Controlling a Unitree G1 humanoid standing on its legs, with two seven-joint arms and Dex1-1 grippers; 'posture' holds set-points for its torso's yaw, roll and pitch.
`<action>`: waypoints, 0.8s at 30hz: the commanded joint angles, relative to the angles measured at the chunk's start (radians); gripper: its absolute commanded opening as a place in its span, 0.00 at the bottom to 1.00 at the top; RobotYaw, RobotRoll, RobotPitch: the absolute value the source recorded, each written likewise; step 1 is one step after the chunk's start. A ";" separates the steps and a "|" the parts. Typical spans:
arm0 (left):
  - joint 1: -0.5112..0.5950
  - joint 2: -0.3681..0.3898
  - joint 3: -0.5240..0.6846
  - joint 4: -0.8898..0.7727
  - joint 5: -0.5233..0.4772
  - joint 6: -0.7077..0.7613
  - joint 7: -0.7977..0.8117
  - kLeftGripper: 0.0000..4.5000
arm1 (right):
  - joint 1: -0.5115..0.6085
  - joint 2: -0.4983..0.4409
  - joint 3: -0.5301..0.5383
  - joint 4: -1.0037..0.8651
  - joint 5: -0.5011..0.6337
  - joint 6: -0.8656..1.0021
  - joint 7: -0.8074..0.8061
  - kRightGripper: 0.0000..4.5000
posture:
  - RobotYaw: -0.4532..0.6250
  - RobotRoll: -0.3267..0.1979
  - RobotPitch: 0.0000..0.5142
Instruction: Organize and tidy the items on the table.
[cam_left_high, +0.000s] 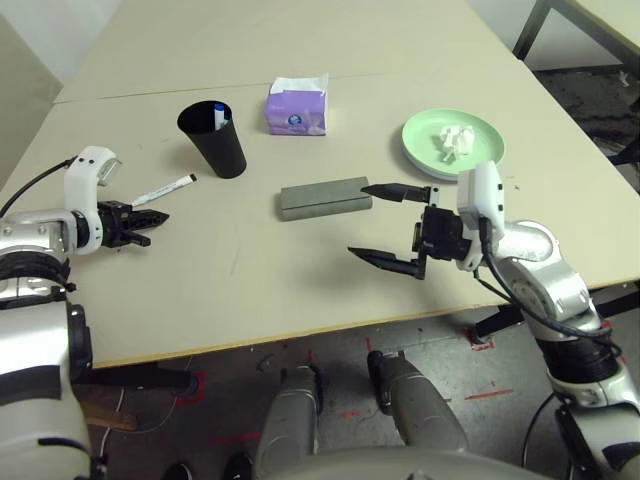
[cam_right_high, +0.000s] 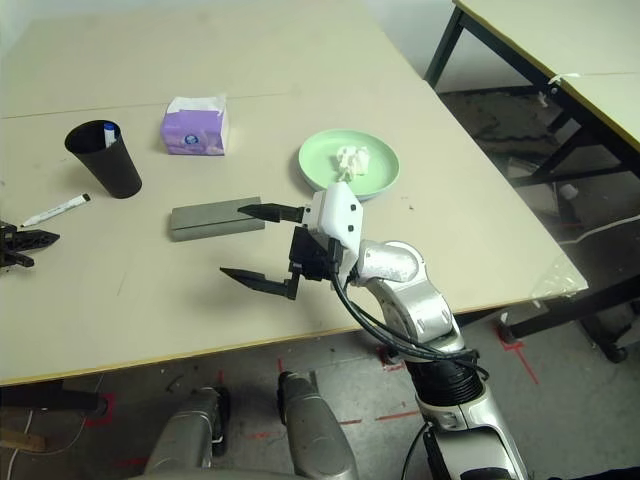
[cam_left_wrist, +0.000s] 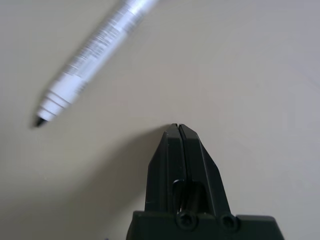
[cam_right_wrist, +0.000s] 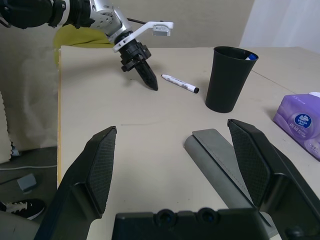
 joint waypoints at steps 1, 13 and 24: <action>0.026 0.021 -0.029 0.007 0.022 0.026 -0.048 0.01 | -0.005 0.002 0.012 0.008 0.000 -0.009 0.014 1.00 | 0.28 0.62 0.38; -0.205 0.071 -0.032 0.045 0.066 -0.201 0.115 0.52 | -0.008 0.024 0.022 0.029 -0.012 -0.031 0.021 1.00 | 0.28 0.62 0.37; -0.304 0.025 -0.143 0.144 0.218 -0.316 0.192 0.99 | 0.023 0.029 0.023 -0.006 -0.015 -0.021 -0.006 1.00 | 0.23 0.62 0.40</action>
